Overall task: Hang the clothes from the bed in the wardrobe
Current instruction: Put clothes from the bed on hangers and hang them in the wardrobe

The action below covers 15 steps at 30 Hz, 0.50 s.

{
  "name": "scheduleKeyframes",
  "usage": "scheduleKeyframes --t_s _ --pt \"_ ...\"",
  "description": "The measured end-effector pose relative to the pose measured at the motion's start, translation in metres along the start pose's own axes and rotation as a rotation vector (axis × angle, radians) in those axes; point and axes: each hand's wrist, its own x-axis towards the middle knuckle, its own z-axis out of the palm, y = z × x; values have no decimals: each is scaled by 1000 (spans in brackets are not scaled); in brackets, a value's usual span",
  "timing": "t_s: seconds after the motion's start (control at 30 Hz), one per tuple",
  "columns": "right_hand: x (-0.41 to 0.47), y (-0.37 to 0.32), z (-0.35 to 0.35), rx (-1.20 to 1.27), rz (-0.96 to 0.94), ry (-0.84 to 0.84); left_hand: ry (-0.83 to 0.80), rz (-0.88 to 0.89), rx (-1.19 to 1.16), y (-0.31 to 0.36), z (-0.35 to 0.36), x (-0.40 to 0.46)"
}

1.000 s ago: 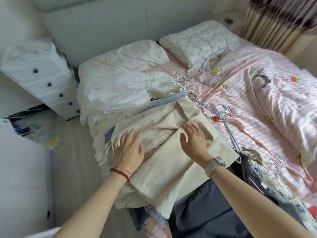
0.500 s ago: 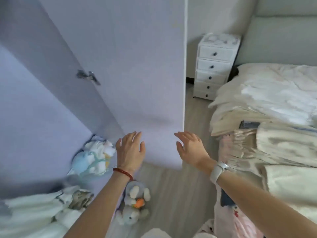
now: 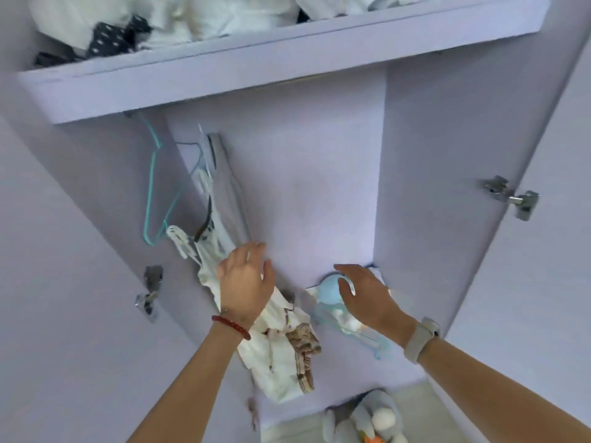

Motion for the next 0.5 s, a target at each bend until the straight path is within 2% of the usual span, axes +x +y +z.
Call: scheduleKeyframes --t_s 0.2,0.37,0.5 --pt "104 -78 38 199 -174 -101 163 -243 70 -60 -35 35" --pt "180 -139 51 306 -208 -94 168 -408 230 -93 -50 84" --pt "222 -170 66 243 -204 -158 95 -521 312 -107 -43 116"
